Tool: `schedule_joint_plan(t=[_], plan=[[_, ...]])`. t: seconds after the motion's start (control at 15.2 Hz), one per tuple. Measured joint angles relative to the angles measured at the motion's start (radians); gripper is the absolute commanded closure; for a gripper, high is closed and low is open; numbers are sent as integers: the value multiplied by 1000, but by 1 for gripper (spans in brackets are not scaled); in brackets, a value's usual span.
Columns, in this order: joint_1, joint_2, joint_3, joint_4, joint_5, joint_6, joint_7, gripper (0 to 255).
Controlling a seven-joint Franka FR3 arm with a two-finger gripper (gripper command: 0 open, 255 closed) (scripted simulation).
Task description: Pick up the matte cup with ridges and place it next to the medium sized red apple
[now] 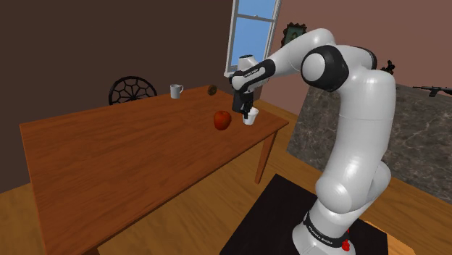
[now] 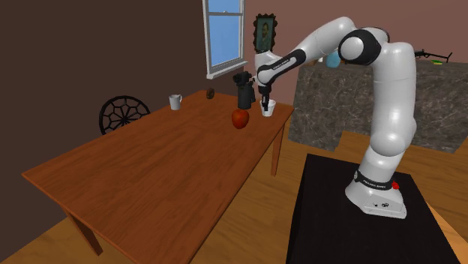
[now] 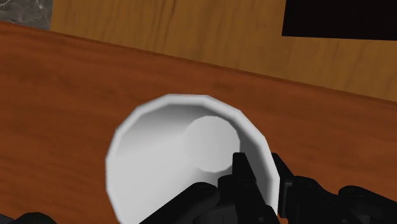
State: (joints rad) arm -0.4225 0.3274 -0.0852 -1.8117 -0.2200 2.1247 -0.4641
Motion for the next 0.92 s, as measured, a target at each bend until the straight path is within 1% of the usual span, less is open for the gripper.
schedule_joint_plan(t=[0.4,0.92], plan=[[-2,32,-2,-38,-6,69,13,255],[-4,96,-5,-57,-13,151,31,255]])
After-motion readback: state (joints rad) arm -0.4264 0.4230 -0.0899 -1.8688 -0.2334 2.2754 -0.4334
